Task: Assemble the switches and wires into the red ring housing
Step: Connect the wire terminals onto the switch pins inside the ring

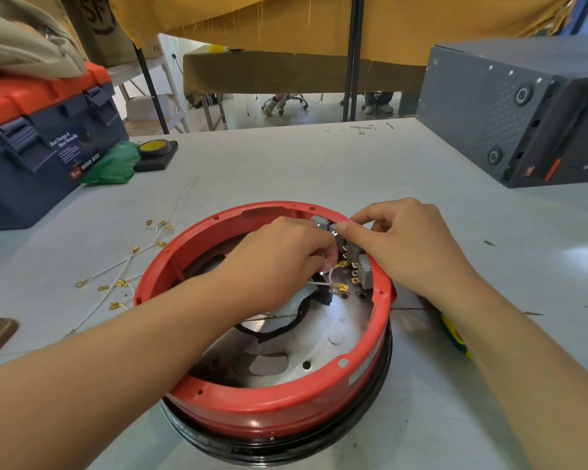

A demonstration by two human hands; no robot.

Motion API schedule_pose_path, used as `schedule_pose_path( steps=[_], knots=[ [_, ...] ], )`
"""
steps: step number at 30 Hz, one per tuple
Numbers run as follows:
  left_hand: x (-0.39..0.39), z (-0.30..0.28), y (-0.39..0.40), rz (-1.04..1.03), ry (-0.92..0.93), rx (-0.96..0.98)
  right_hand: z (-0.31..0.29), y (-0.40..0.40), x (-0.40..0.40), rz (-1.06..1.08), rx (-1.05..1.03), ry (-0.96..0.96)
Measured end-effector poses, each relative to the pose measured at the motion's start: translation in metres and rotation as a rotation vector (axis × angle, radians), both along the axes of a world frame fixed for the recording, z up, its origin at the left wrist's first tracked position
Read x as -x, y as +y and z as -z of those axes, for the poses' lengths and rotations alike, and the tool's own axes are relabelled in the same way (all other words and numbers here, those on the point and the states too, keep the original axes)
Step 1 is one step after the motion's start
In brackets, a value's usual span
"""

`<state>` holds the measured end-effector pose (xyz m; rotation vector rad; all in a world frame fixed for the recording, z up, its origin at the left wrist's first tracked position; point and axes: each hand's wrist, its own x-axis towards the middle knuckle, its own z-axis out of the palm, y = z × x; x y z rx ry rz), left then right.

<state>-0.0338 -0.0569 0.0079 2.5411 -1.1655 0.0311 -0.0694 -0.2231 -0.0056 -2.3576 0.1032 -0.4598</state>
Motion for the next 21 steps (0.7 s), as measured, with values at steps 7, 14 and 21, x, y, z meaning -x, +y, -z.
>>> schedule_pose_path(
  steps=[7, 14, 21],
  knots=[
    [0.0017, 0.001, -0.0001, -0.007, -0.011, -0.03, 0.0021, -0.0006, -0.0012, -0.009, -0.017, -0.024],
    [0.0025, 0.0027, -0.0005, -0.026, -0.015, -0.022, 0.0019, -0.0013, -0.0006, -0.014, -0.018, -0.025],
    [0.0035, 0.0037, -0.0027, -0.033, -0.033, -0.033, 0.001, -0.0011, -0.0002, -0.014, -0.001, -0.008]
  ],
)
